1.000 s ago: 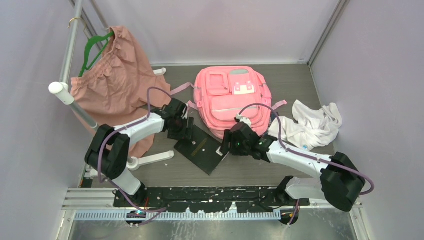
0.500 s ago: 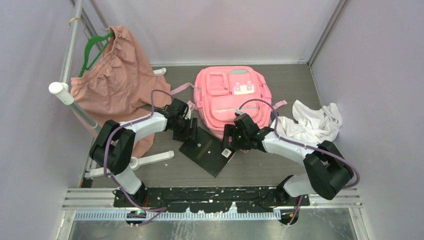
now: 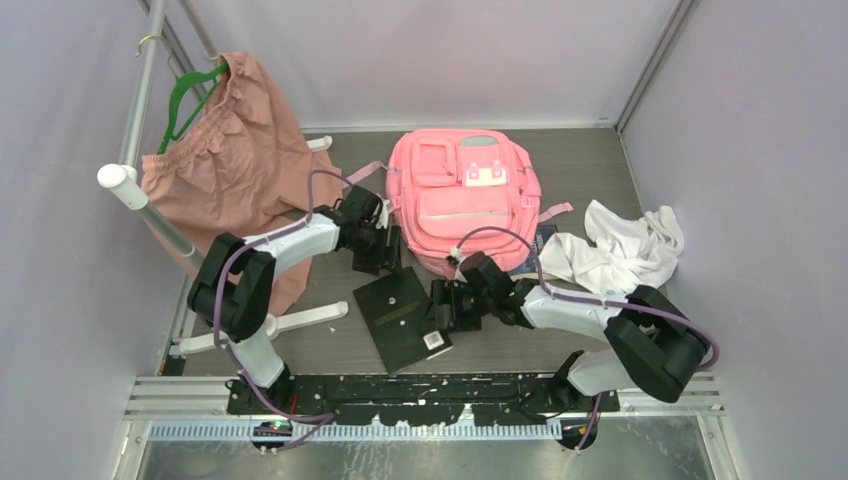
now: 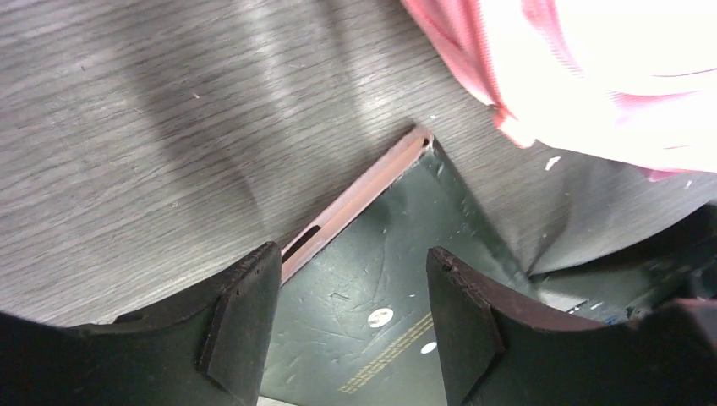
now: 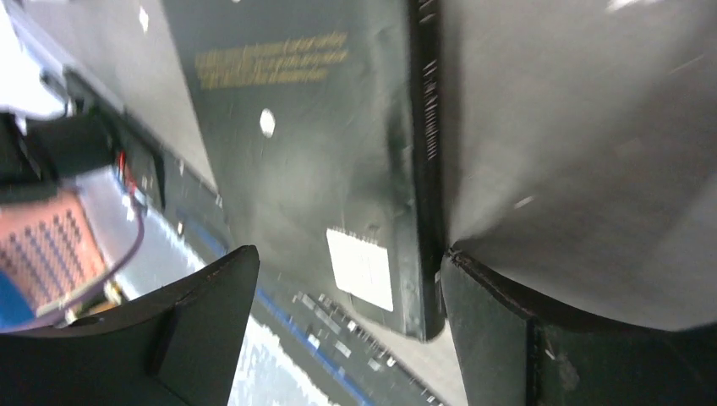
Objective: Pack the student bag
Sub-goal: Adjust the book at the center of the board.
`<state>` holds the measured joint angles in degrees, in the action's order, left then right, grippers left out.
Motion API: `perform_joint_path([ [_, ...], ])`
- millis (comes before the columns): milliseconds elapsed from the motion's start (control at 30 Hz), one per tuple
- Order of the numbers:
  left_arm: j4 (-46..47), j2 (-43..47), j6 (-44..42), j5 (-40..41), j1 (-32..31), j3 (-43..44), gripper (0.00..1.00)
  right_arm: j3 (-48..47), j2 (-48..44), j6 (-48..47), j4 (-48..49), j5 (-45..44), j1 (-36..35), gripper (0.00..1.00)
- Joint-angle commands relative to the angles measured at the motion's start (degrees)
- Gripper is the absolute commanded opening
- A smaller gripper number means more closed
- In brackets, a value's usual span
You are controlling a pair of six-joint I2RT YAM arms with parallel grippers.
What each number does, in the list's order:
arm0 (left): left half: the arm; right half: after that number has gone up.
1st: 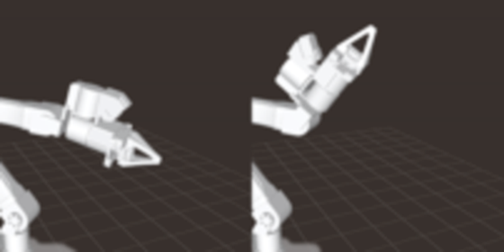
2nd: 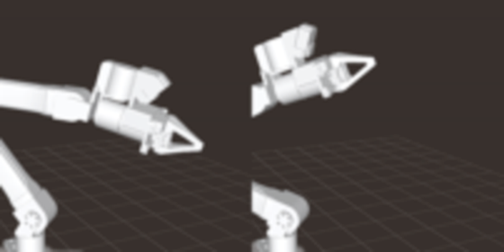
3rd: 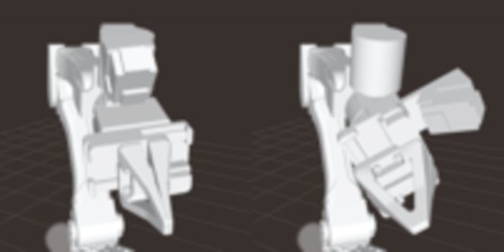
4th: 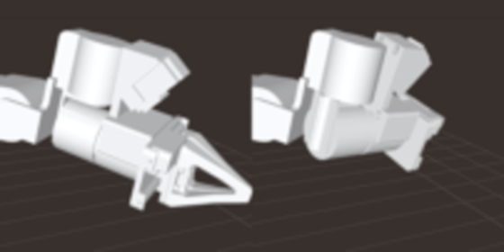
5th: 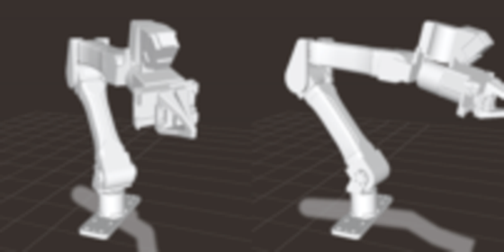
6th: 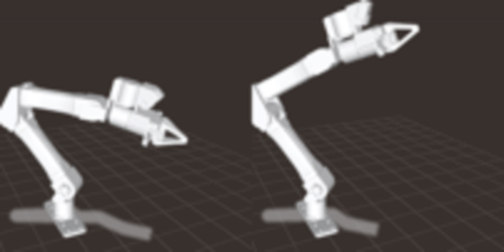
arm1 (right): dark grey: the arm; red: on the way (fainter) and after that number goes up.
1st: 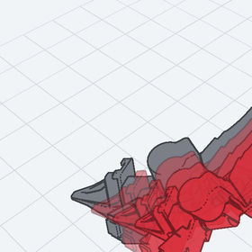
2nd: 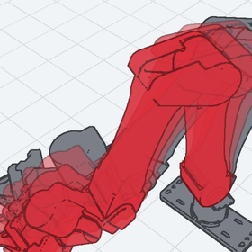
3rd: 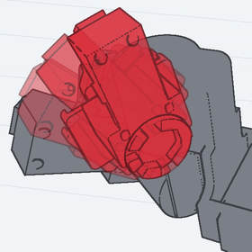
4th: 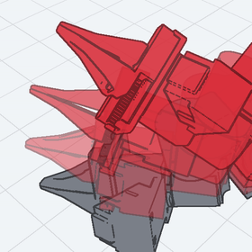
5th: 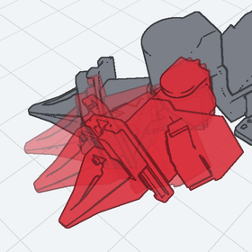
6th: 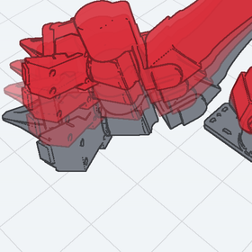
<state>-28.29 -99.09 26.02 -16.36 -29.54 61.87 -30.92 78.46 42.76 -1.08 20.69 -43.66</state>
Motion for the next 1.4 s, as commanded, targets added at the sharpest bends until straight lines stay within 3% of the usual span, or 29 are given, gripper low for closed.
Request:
perform_joint_path([
  [0, -3.35, 6.59, -0.22, 0.19, -0.23, 3.85, 0.64, 0.84, -4.95, 3.99, 1.53, 5.29, -5.23, 0.84],
  [133, -2.93, 18.92, 3.24, 1.47, -0.76, -0.88, 0.64, 1.92, -6.80, 4.61, 1.52, 2.30, -4.98, 0.85],
  [333, -1.93, 33.43, 11.07, 2.05, -1.27, -16.62, 0.67, 2.85, -4.27, 9.71, 5.38, -6.62, -2.80, 0.85],
  [467, -0.56, 38.23, 15.92, 1.79, -2.25, -24.43, 0.67, 3.02, -1.88, 12.41, 7.52, -10.69, -2.68, 0.85],
  [700, 4.61, 43.24, 24.90, 4.56, -4.58, -34.33, 0.62, 0.22, 2.58, 11.47, 8.20, -9.35, -2.59, 0.85],
  [933, 9.04, 43.11, 26.69, 5.54, -4.63, -38.61, 0.54, -2.64, 5.17, 10.09, 8.47, -7.73, -2.66, 0.85],
  [1200, 18.62, 29.56, 25.43, -1.74, -5.20, -38.59, 0.49, -5.26, 10.71, 11.25, 11.00, -2.79, -5.04, 0.84],
  [1367, 22.03, 28.33, 26.40, -2.47, -7.24, -37.96, 0.49, -1.34, 10.85, 16.77, 23.07, 3.93, -5.82, 0.83],
])
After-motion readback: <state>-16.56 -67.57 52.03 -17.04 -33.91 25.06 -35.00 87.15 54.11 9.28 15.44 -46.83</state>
